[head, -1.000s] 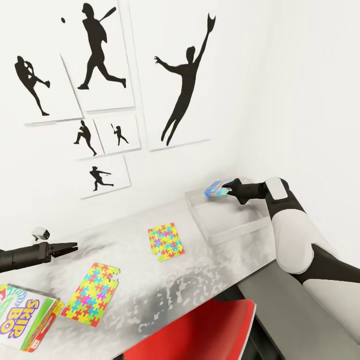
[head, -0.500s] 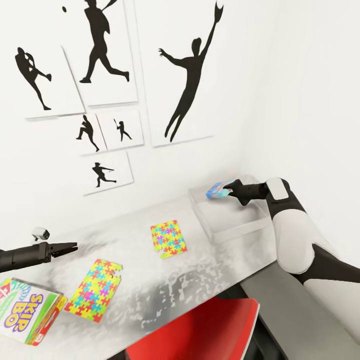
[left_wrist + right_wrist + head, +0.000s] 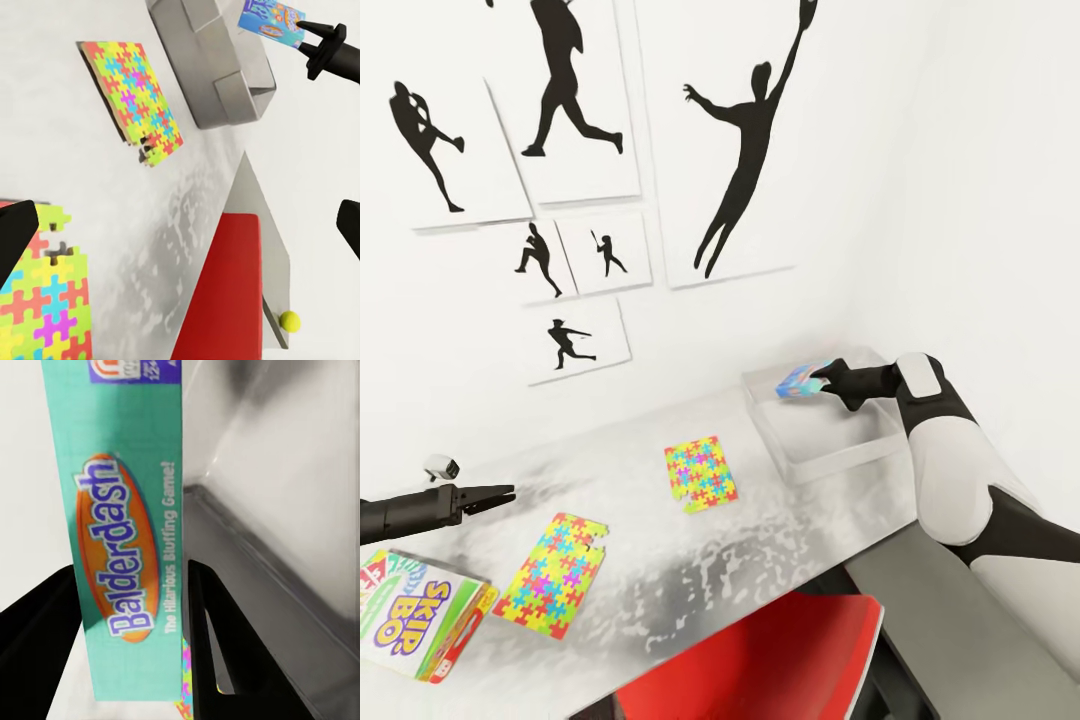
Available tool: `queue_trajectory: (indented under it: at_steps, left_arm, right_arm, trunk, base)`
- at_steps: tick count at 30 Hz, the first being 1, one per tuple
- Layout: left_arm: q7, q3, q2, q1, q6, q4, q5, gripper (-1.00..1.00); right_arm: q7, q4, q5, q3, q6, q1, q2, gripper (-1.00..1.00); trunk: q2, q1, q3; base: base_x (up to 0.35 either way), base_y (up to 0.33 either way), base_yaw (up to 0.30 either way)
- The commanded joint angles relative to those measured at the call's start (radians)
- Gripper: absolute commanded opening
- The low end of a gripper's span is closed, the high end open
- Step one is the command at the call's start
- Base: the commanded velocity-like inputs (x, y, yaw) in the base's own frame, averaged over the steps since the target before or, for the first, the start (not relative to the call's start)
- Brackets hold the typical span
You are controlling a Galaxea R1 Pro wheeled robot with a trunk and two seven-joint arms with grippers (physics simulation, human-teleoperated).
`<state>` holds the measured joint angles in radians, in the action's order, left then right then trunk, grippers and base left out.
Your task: Put all the toys in the child's room - the three board games (two on the bed and one on the table), the two jigsaw puzzles on the table, and the tennis ball on the table - inside the toy box on the table in the child's room.
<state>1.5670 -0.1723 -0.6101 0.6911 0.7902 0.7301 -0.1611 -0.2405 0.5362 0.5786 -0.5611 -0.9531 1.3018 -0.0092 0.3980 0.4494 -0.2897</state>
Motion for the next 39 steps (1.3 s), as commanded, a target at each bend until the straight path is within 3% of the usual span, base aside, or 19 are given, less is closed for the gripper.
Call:
queue_trajectory:
  at_steps: [1, 24, 34, 39]
  left_arm:
    - [0.004, 0.000, 0.000, 0.001, 0.011, 0.000, 0.000, 1.00]
    - [0.004, 0.000, 0.000, 0.001, 0.012, 0.002, -0.001, 1.00]
    - [0.004, 0.000, 0.000, 0.002, 0.012, 0.002, -0.001, 1.00]
    - [0.004, 0.000, 0.000, 0.002, 0.012, 0.002, -0.002, 1.00]
  right_arm:
    - [-0.012, 0.001, 0.012, -0.003, -0.003, 0.001, 0.000, -1.00]
    - [-0.025, 0.001, 0.009, -0.003, -0.004, 0.023, -0.003, -1.00]
    - [-0.094, 0.042, 0.013, -0.006, 0.010, 0.027, 0.004, -1.00]
    - [-0.178, 0.093, 0.018, -0.006, 0.012, 0.027, 0.011, -1.00]
  trunk:
    - [0.002, 0.001, -0.003]
    - [0.002, 0.001, -0.036]
    - [0.002, 0.001, -0.039]
    - [0.002, 0.001, -0.039]
  base:
    - [0.000, 0.000, 0.006]
    - [0.000, 0.000, 0.001]
    - [0.000, 0.000, 0.000]
    - [0.000, 0.000, 0.000]
